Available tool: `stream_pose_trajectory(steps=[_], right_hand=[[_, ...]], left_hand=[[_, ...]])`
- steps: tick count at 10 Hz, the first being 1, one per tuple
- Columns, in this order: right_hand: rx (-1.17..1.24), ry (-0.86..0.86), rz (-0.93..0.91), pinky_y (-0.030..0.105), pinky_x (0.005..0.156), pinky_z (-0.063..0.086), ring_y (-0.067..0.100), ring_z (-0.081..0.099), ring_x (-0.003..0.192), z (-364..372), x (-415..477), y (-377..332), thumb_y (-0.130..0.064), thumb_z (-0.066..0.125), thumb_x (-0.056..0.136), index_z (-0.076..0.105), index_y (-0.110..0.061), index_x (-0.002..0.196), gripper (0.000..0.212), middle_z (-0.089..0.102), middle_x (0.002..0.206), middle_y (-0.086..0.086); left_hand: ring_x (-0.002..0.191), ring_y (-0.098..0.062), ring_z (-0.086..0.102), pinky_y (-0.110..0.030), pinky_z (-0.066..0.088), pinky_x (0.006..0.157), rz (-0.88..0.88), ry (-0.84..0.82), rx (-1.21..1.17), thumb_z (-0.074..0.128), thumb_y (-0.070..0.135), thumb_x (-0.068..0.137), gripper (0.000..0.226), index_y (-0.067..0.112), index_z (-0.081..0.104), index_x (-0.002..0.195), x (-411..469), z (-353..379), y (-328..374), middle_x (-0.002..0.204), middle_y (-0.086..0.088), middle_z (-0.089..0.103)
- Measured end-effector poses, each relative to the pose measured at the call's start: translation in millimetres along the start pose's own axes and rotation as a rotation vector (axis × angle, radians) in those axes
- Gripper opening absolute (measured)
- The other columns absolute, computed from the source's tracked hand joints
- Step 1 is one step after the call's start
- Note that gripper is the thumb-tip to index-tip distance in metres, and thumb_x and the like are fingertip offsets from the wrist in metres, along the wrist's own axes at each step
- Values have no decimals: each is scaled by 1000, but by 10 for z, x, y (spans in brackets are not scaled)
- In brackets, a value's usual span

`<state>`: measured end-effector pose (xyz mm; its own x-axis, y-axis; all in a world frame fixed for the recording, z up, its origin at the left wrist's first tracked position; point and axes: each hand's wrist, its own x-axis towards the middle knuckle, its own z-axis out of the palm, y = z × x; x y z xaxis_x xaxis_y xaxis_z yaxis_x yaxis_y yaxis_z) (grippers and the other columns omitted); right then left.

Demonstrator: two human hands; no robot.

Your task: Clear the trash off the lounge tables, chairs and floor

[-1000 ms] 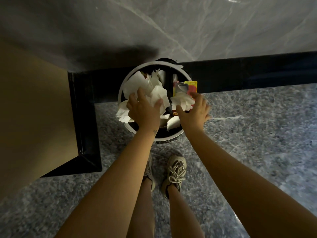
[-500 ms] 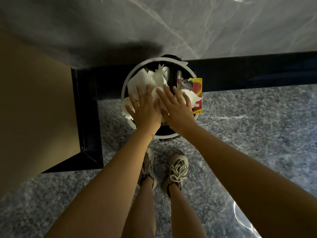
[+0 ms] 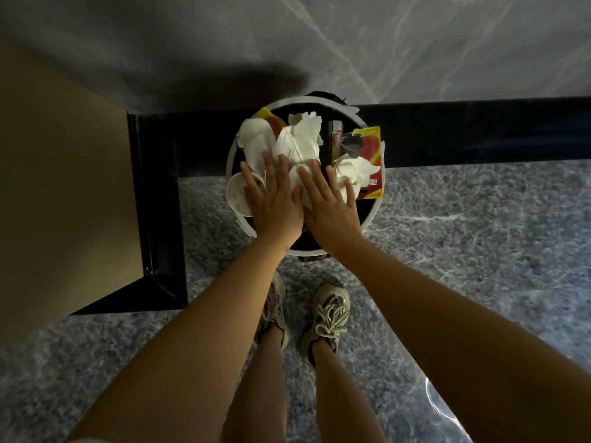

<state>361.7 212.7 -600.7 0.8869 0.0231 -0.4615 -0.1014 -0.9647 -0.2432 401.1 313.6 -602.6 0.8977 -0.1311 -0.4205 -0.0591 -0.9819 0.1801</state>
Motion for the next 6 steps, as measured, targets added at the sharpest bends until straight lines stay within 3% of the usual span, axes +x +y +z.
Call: stream_pose_trajectory(steps=[2,6], right_hand=[[72,42,-4,45,113,-2,19,-4,145,-206,-87,-31,-41,33,97,0,-29,148,62,-4,157,-3],[172,100,12,45,113,4,15,2,144,-567,-277,-18,-40,44,93,6,-27,149,68,4,157,-3]], left_hand=[[141,-35,-18,-55,-6,112,-19,-34,-95,30,44,98,61,29,0,149,-63,-254,58,157,-2,-12],[143,-26,-15,-53,-7,112,43,6,-131,37,41,97,59,31,9,148,-301,-629,96,158,-1,-8]])
